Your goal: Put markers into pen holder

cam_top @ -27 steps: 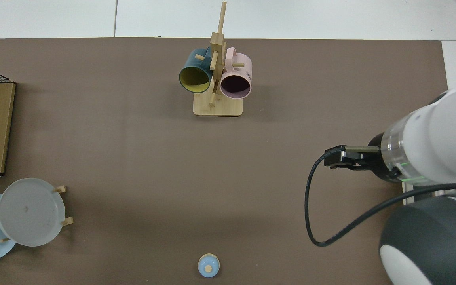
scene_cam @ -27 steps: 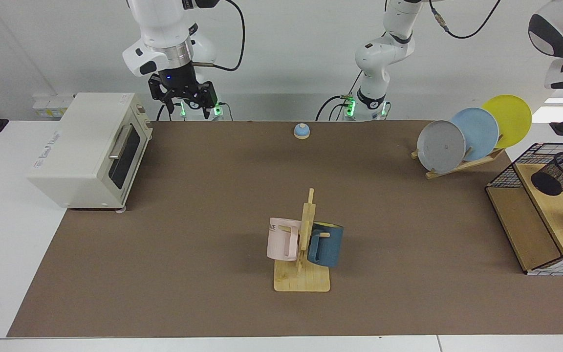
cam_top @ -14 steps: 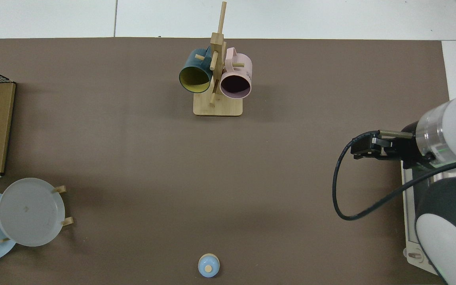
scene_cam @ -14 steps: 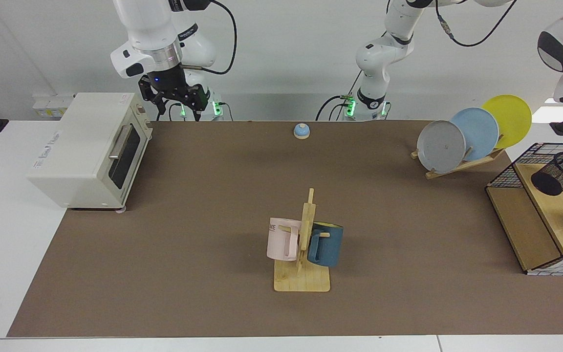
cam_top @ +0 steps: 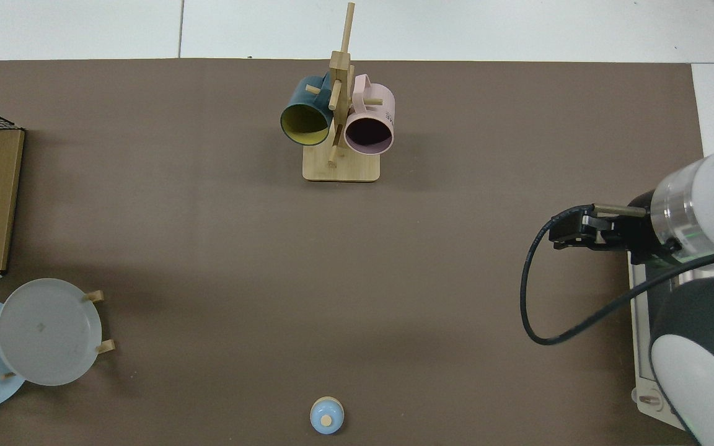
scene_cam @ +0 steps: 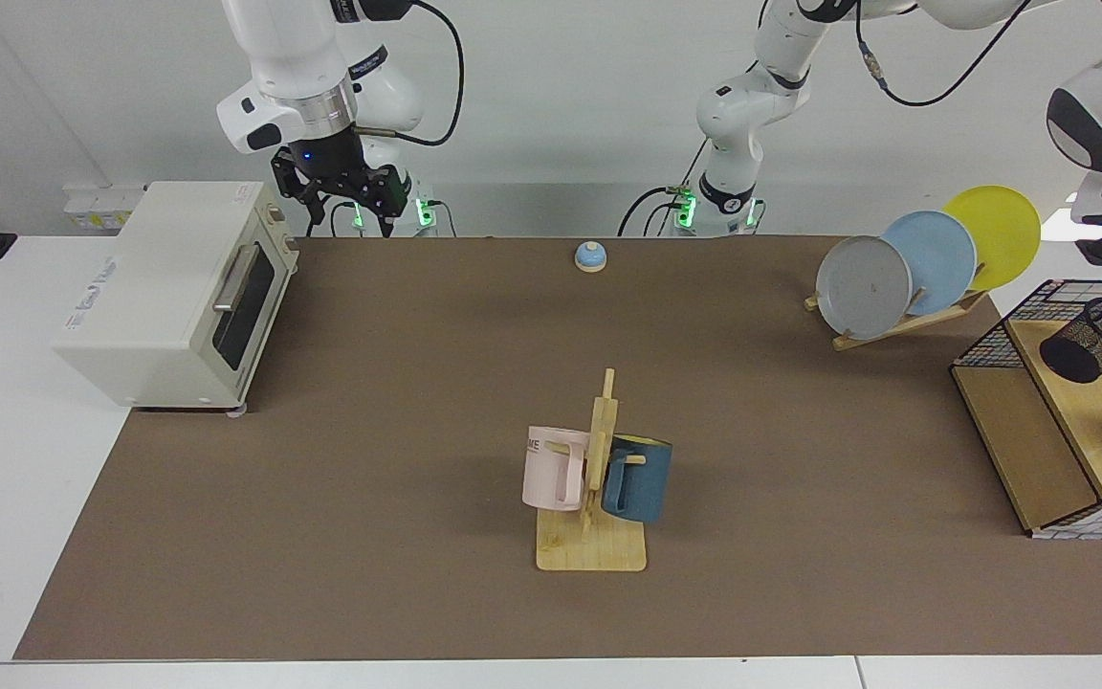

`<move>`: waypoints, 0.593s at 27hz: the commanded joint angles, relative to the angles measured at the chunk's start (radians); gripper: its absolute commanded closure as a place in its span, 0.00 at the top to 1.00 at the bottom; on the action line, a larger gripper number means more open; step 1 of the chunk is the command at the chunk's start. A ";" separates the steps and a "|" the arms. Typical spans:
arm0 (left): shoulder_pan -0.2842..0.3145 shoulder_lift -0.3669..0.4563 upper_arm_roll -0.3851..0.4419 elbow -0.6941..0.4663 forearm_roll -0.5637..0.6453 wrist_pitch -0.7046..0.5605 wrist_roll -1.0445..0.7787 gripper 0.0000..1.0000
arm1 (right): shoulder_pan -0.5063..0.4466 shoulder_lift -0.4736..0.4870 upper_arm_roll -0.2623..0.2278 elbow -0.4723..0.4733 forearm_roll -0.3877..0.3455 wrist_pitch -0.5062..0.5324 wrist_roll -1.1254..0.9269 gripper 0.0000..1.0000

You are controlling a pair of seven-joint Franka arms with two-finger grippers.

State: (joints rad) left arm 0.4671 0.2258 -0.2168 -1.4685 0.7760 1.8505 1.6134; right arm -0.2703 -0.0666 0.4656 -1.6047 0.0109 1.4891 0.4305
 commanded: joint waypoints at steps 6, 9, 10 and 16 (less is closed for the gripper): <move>0.005 -0.029 -0.004 -0.068 -0.024 0.018 0.013 0.00 | -0.024 -0.007 0.013 -0.009 0.015 -0.001 -0.021 1.00; 0.007 -0.034 -0.003 -0.085 -0.049 0.019 0.013 0.00 | -0.024 -0.007 0.013 -0.009 0.015 -0.001 -0.021 1.00; 0.007 -0.036 -0.003 -0.088 -0.056 0.019 0.011 0.00 | -0.024 -0.007 0.013 -0.009 0.015 -0.001 -0.021 1.00; 0.008 -0.036 0.002 -0.113 -0.057 0.019 0.011 0.00 | -0.024 -0.007 0.013 -0.009 0.015 -0.001 -0.021 1.00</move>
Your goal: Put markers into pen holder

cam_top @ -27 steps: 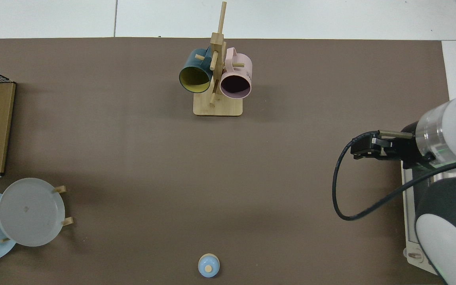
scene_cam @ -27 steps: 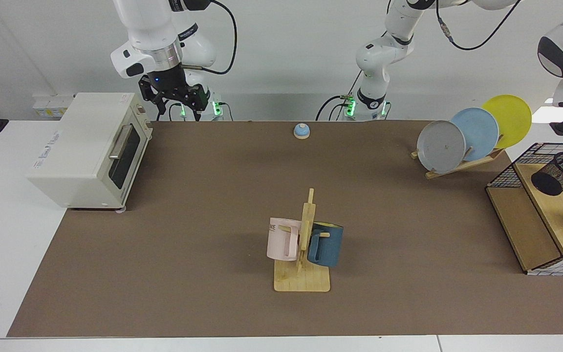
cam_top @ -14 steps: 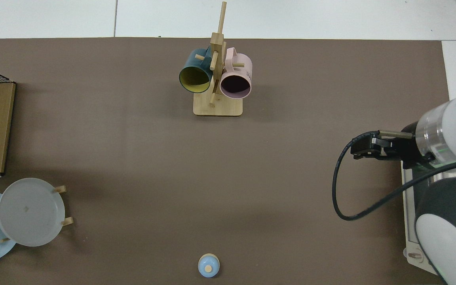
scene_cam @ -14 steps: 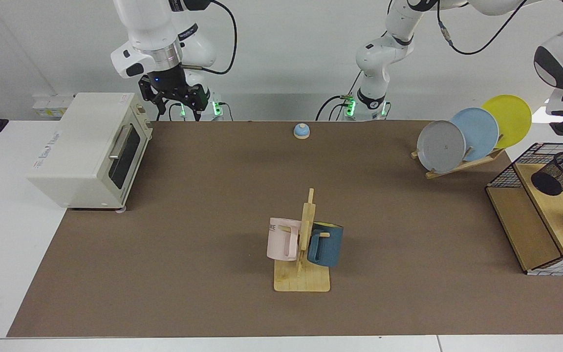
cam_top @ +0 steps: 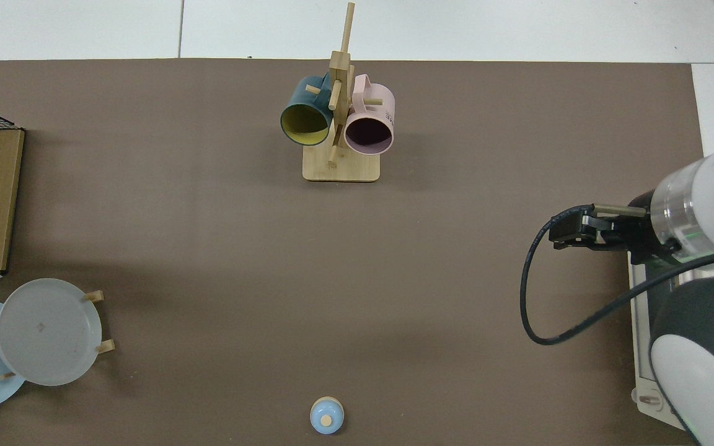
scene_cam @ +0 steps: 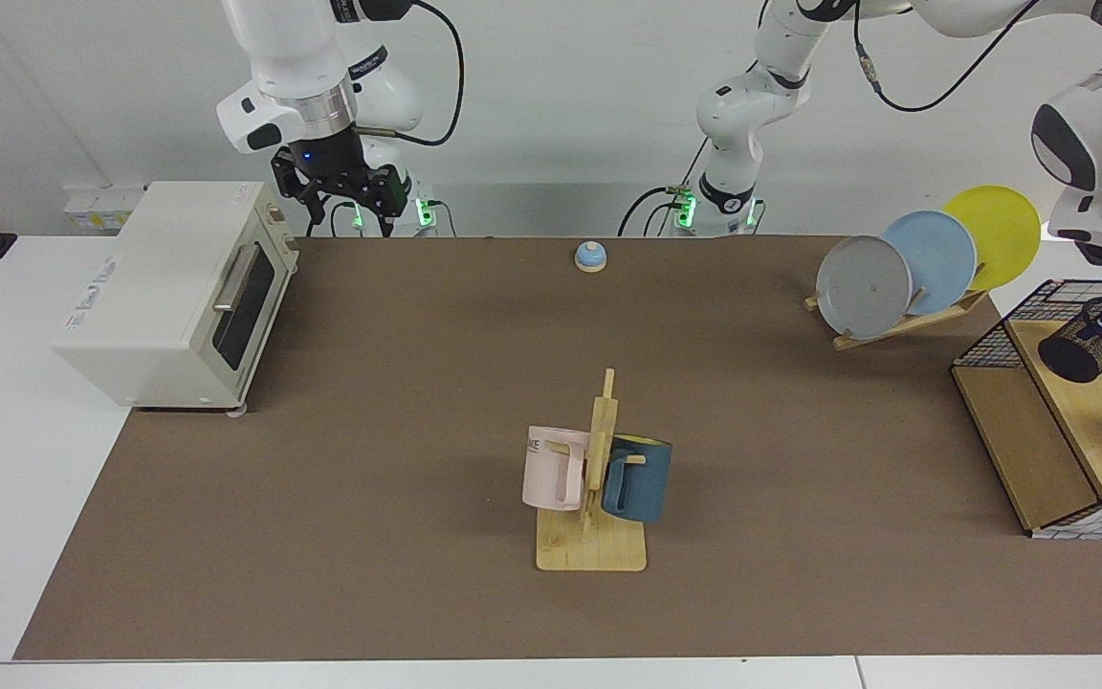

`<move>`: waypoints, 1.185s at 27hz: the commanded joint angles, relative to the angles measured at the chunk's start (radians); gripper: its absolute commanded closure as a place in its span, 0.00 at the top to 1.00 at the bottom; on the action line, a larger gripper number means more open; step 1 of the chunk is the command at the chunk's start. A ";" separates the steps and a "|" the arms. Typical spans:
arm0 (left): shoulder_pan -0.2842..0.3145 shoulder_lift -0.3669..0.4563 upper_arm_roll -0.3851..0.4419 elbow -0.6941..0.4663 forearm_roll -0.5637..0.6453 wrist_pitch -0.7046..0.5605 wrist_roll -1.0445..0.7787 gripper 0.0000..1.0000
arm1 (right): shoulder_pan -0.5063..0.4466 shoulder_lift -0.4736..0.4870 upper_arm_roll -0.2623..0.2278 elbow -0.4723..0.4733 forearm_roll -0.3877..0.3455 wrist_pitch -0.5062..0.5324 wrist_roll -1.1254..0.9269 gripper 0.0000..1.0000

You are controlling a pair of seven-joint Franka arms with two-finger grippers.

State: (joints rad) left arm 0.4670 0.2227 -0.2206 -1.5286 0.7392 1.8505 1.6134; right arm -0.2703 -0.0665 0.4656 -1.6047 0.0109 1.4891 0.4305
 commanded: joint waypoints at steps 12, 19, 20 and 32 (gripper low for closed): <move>0.018 -0.017 0.035 -0.081 -0.020 0.079 0.016 0.00 | -0.024 -0.009 0.013 -0.009 0.015 -0.001 -0.021 1.00; 0.016 -0.017 0.035 -0.088 -0.021 0.079 0.016 0.00 | -0.024 -0.007 0.013 -0.009 0.015 -0.001 -0.021 1.00; 0.016 -0.017 0.035 -0.088 -0.021 0.079 0.017 0.00 | -0.024 -0.009 0.013 -0.009 0.015 -0.001 -0.021 1.00; 0.013 -0.016 0.061 -0.085 -0.064 0.101 0.029 0.65 | -0.024 -0.009 0.013 -0.009 0.015 -0.001 -0.021 1.00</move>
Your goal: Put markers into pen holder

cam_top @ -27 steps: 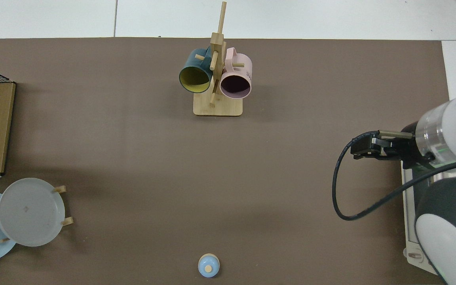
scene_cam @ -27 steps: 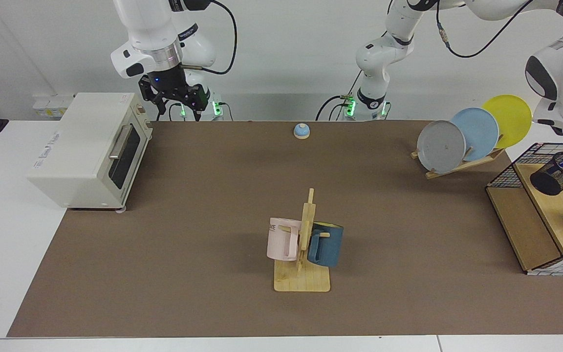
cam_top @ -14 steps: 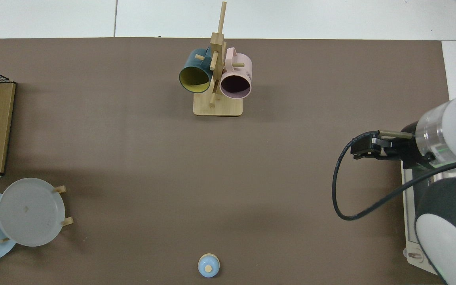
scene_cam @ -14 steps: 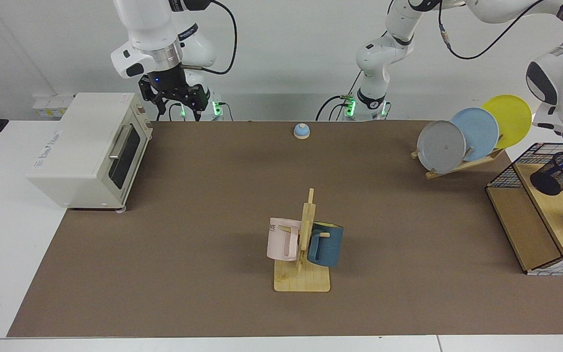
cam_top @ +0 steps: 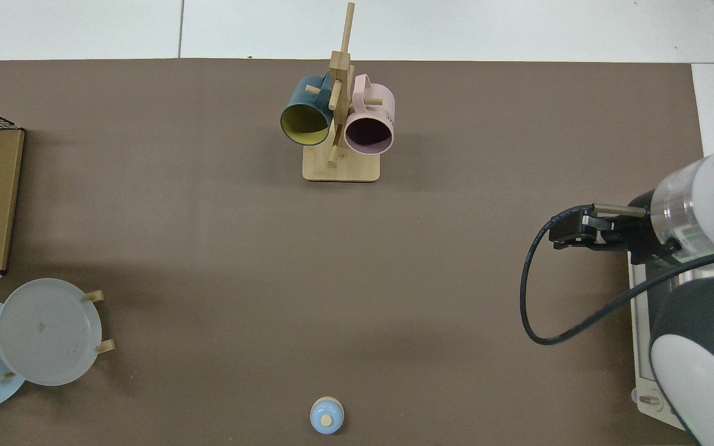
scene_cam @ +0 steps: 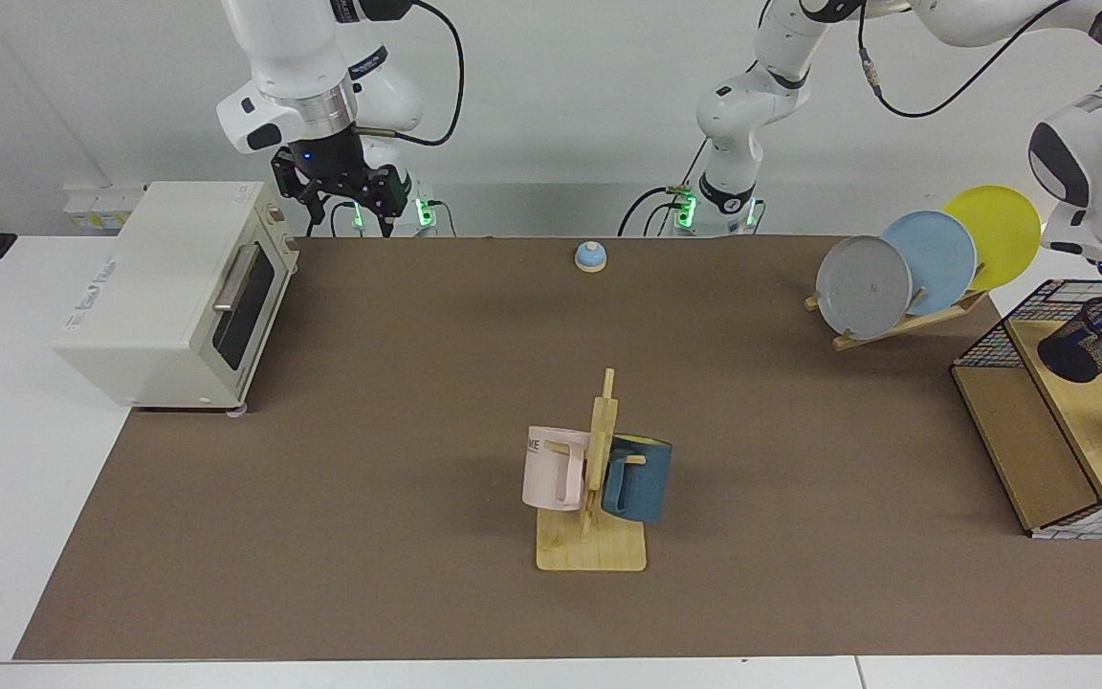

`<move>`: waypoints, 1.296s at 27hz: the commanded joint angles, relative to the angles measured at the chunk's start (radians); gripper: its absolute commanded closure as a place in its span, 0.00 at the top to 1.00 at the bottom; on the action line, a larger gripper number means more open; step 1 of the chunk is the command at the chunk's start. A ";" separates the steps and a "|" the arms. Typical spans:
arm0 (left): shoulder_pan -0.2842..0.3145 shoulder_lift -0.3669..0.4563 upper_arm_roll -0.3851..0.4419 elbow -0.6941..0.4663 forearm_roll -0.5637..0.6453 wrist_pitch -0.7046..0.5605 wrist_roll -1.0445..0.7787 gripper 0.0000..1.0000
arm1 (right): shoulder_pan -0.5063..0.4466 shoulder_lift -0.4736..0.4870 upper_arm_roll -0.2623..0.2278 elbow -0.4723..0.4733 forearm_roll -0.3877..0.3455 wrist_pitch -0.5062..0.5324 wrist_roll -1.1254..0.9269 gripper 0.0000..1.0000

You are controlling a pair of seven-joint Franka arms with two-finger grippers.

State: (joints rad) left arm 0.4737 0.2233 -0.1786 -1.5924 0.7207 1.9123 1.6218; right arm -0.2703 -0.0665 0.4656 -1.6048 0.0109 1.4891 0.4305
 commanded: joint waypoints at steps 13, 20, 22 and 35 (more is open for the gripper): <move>-0.012 -0.004 0.044 0.031 -0.052 0.062 0.024 1.00 | -0.024 -0.009 0.013 -0.009 0.015 -0.001 -0.021 1.00; -0.086 -0.036 0.071 0.071 -0.053 -0.001 0.023 1.00 | -0.024 -0.007 0.013 -0.009 0.015 -0.001 -0.021 1.00; -0.116 -0.055 0.090 0.077 -0.072 -0.024 0.021 1.00 | -0.024 -0.009 0.013 -0.009 0.015 -0.001 -0.021 1.00; -0.340 -0.220 0.280 0.074 -0.368 -0.248 -0.081 1.00 | -0.024 -0.009 0.013 -0.009 0.015 -0.001 -0.021 1.00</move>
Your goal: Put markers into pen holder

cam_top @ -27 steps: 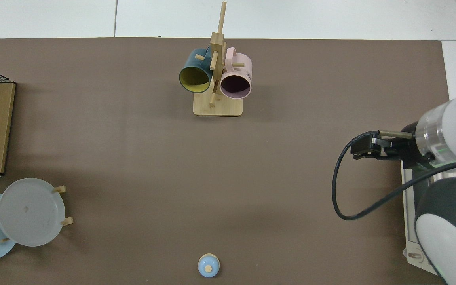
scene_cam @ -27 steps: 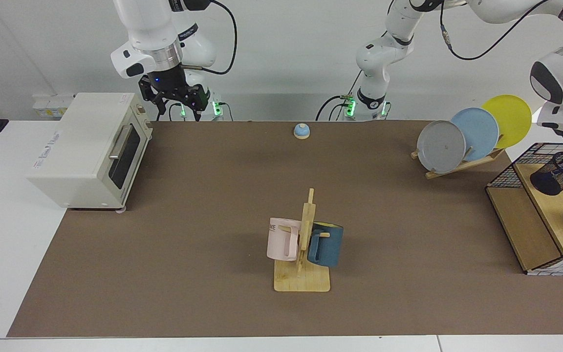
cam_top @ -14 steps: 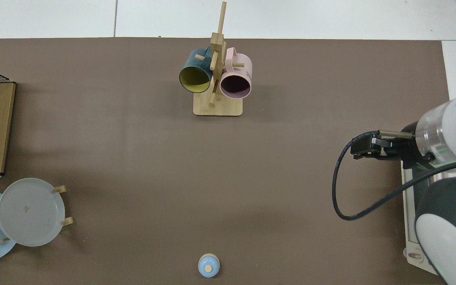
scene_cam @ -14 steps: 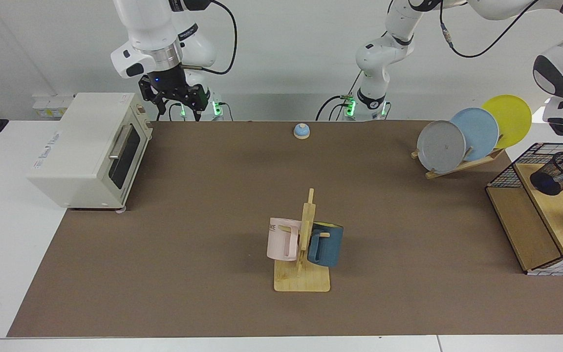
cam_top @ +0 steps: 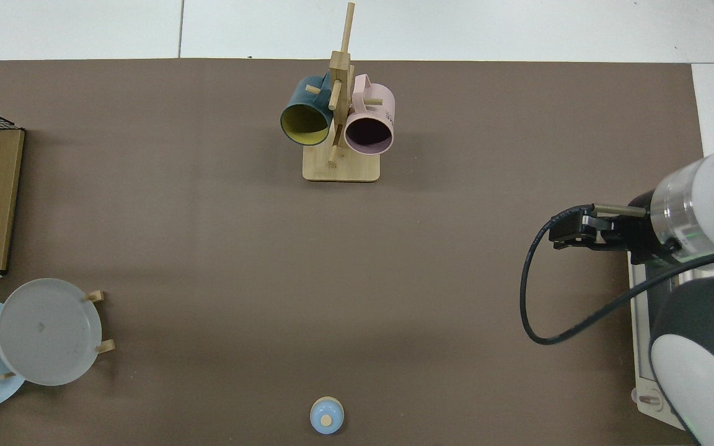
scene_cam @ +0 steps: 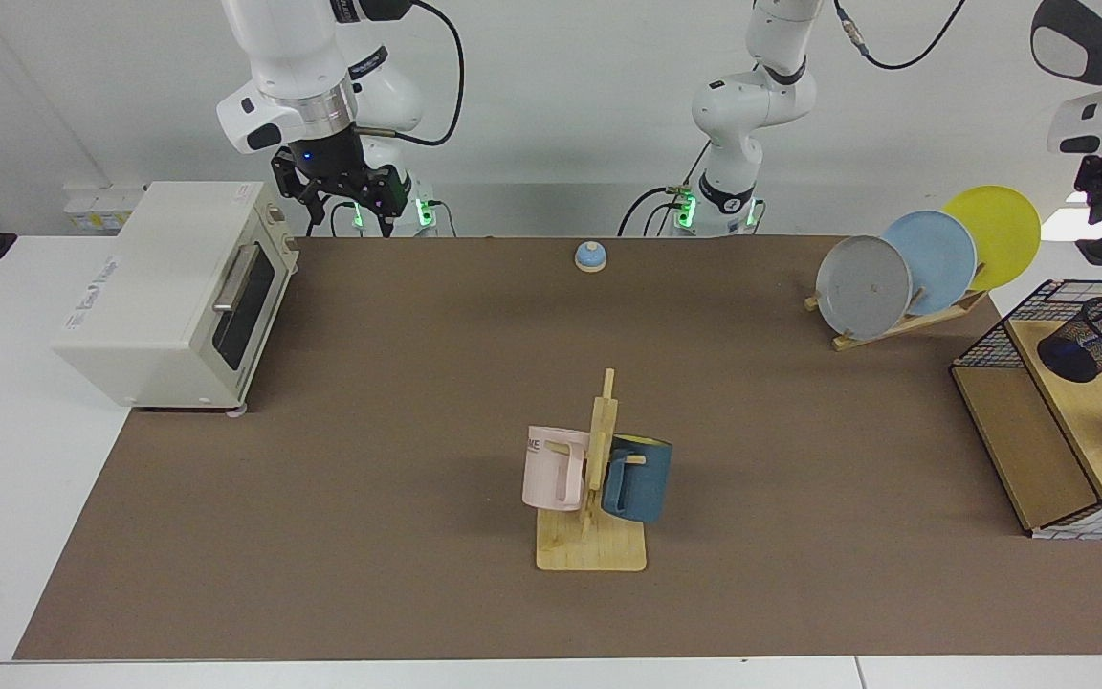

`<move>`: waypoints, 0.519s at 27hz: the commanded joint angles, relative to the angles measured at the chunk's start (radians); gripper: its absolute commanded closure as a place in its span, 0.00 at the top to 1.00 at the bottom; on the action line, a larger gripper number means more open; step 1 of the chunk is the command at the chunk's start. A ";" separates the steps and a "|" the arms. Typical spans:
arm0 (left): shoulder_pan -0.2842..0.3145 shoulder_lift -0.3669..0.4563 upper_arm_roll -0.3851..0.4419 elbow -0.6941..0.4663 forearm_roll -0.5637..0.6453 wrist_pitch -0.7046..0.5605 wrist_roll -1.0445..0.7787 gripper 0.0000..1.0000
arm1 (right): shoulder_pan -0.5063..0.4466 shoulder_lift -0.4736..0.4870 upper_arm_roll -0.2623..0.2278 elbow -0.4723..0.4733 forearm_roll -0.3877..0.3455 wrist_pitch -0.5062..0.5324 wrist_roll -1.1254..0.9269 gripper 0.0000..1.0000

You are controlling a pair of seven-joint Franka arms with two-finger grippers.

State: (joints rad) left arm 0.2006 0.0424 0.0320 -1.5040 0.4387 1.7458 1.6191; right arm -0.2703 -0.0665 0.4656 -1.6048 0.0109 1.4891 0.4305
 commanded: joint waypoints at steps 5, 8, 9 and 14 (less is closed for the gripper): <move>-0.141 -0.050 0.131 -0.015 -0.189 -0.205 -0.347 1.00 | -0.024 -0.009 0.013 -0.009 0.015 -0.001 -0.021 1.00; -0.171 -0.055 0.144 -0.015 -0.248 -0.258 -0.542 1.00 | -0.024 -0.009 0.013 -0.009 0.015 -0.001 -0.021 1.00; -0.187 -0.056 0.157 -0.016 -0.267 -0.273 -0.600 1.00 | -0.024 -0.009 0.013 -0.009 0.015 -0.001 -0.021 1.00; -0.244 -0.079 0.184 -0.044 -0.356 -0.292 -0.804 1.00 | -0.024 -0.009 0.013 -0.009 0.015 -0.001 -0.021 1.00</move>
State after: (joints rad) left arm 0.0138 0.0004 0.1772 -1.5068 0.1524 1.4702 0.9757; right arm -0.2703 -0.0665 0.4656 -1.6048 0.0109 1.4891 0.4305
